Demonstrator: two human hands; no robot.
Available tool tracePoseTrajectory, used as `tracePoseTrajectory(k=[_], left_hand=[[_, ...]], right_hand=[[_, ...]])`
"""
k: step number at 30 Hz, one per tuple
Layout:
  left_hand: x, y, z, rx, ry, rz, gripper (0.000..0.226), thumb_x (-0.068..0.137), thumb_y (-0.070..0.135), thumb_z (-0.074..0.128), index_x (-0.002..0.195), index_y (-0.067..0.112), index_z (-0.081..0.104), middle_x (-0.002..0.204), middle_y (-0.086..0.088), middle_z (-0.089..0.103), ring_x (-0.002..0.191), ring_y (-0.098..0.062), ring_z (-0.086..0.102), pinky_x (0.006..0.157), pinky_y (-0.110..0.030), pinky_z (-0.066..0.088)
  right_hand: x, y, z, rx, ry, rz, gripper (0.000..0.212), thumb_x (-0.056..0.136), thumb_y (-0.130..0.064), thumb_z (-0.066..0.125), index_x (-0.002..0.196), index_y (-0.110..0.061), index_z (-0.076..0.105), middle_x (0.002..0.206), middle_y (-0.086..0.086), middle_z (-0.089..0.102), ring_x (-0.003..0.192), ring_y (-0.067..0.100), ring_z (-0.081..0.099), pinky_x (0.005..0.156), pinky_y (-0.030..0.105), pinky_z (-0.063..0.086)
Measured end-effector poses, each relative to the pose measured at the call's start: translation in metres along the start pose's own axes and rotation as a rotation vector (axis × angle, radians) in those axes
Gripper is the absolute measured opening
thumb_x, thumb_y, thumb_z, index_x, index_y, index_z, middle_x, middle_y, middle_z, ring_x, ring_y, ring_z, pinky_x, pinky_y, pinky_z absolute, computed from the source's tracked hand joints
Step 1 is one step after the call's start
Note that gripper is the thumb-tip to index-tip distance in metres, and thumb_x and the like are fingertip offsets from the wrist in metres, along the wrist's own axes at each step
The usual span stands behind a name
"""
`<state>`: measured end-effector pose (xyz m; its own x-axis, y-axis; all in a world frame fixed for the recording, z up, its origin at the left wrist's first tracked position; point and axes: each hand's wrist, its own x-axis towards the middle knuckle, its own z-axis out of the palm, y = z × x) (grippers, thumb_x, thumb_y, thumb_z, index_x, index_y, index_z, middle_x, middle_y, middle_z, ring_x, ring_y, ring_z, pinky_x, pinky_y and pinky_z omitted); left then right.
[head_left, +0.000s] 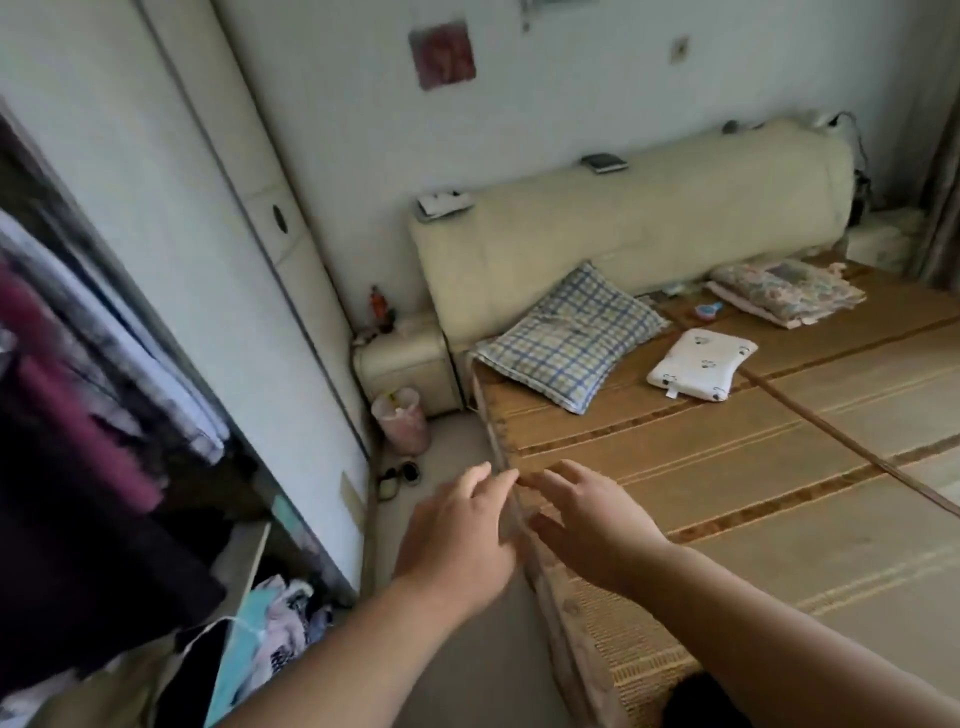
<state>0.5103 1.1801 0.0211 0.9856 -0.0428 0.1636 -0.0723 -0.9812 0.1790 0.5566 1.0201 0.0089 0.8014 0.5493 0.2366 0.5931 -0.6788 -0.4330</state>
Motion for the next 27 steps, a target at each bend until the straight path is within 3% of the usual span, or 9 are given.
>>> tracePoseTrajectory(k=[7, 11, 21, 27], left_hand=[[-0.063, -0.123, -0.120, 0.151, 0.290, -0.167, 0.064, 0.082, 0.049, 0.054, 0.141, 0.037, 0.035, 0.148, 0.007, 0.033, 0.135, -0.013, 0.030, 0.111, -0.030, 0.025], [-0.100, -0.174, -0.169, 0.242, 0.439, -0.291, 0.064, 0.082, 0.052, 0.052, 0.141, 0.037, 0.033, 0.149, 0.009, 0.031, 0.135, -0.013, 0.028, 0.109, -0.034, 0.027], [-0.123, -0.236, -0.299, 0.476, 0.799, -0.472, 0.058, 0.078, 0.047, 0.061, 0.132, 0.031, 0.050, 0.143, -0.001, 0.044, 0.133, -0.021, 0.037, 0.108, -0.041, 0.035], [-0.125, -0.254, -0.367, 0.815, 0.932, -0.584, 0.054, 0.067, 0.031, 0.075, 0.119, 0.026, 0.063, 0.131, -0.006, 0.057, 0.132, -0.031, 0.042, 0.102, -0.058, 0.037]], right_hand=[[0.094, -0.151, 0.012, 0.036, 0.094, -0.287, 0.046, 0.089, -0.040, 0.053, 0.133, -0.037, 0.044, 0.130, -0.006, 0.049, 0.119, 0.018, 0.049, 0.097, 0.031, 0.041], [0.137, -0.234, 0.016, 0.058, 0.142, -0.453, 0.046, 0.088, -0.041, 0.054, 0.133, -0.036, 0.045, 0.131, -0.007, 0.050, 0.115, 0.018, 0.052, 0.096, 0.031, 0.043], [0.228, -0.382, -0.017, 0.165, 0.258, -0.779, 0.049, 0.089, -0.043, 0.054, 0.135, -0.035, 0.042, 0.129, -0.007, 0.048, 0.115, 0.015, 0.051, 0.095, 0.029, 0.043], [0.310, -0.434, -0.028, 0.233, 0.282, -0.916, 0.049, 0.088, -0.042, 0.055, 0.135, -0.033, 0.043, 0.128, -0.005, 0.048, 0.109, 0.016, 0.054, 0.087, 0.025, 0.041]])
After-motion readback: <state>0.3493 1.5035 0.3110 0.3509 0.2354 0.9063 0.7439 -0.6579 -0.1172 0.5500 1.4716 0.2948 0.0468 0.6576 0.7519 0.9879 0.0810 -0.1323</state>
